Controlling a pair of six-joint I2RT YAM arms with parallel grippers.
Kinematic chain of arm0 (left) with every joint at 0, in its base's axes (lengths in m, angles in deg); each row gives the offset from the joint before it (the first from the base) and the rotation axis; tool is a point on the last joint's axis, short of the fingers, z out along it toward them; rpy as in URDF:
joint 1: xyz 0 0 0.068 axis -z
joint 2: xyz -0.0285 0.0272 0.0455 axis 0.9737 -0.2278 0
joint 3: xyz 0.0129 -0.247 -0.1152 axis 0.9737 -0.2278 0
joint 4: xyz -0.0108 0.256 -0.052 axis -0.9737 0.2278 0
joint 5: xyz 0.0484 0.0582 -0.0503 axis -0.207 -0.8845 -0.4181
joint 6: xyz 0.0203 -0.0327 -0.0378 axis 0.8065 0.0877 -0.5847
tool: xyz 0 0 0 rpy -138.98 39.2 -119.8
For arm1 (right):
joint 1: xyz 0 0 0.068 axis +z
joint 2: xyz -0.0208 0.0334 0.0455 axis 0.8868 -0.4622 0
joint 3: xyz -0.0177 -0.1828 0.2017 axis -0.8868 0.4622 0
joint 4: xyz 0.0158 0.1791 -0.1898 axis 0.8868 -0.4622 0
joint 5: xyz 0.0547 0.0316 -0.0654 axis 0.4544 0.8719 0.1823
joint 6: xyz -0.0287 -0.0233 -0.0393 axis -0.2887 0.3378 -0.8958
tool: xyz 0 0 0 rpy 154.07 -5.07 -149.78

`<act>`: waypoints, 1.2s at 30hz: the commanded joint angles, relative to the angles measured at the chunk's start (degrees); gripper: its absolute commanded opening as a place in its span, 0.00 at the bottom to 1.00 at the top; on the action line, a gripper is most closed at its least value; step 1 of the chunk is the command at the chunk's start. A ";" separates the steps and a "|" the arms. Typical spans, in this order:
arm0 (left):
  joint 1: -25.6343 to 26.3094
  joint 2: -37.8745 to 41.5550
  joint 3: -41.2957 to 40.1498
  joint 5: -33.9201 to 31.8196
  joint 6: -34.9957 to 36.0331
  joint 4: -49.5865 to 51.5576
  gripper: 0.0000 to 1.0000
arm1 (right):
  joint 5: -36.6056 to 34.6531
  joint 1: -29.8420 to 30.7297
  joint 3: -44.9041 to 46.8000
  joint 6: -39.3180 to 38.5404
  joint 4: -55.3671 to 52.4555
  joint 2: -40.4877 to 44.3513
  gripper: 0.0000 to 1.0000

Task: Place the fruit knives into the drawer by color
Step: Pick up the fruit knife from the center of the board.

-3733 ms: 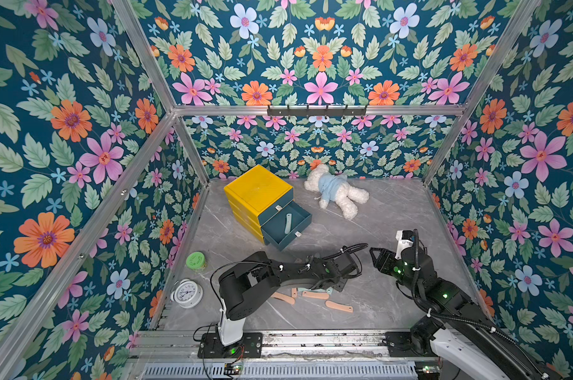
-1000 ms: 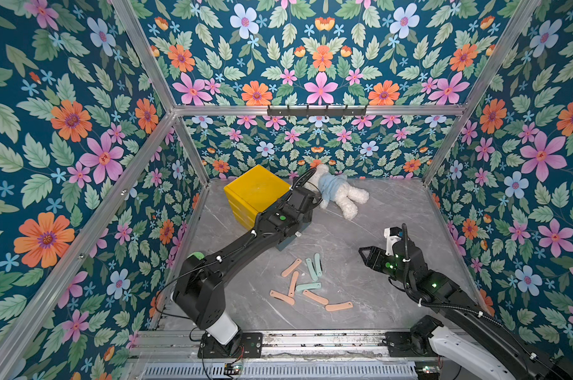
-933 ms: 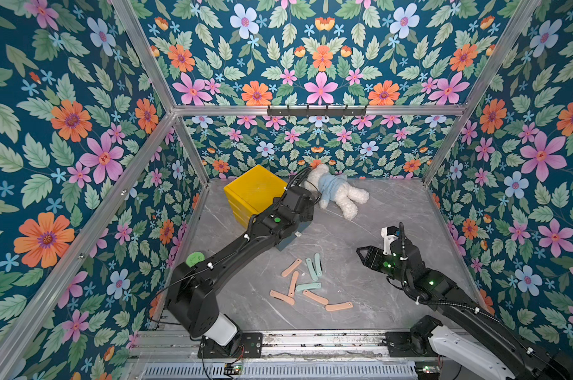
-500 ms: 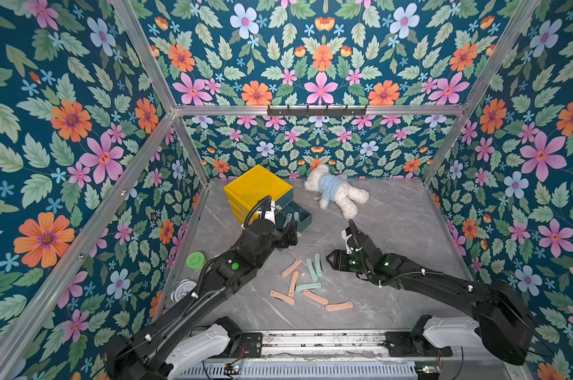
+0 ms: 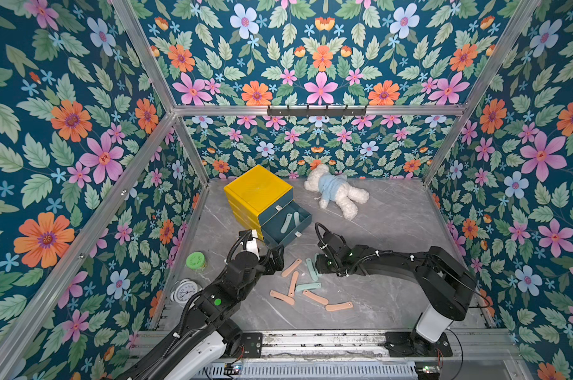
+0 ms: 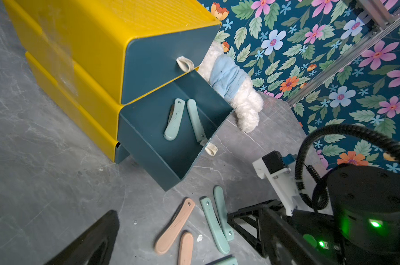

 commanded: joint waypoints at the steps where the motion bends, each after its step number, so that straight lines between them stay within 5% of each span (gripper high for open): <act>1: -0.03 0.72 -0.78 -0.27 -1.12 -0.04 0.99 | -2.37 0.52 -1.73 -0.50 -3.01 -1.75 0.49; 26: -0.05 0.78 -0.75 -3.13 -0.13 1.33 0.99 | -10.22 4.53 -10.77 -4.99 -19.50 -11.11 0.46; 36: -0.07 0.32 -0.86 -2.78 -0.31 1.01 0.99 | -11.69 2.42 -4.33 -3.94 -17.70 -7.99 0.26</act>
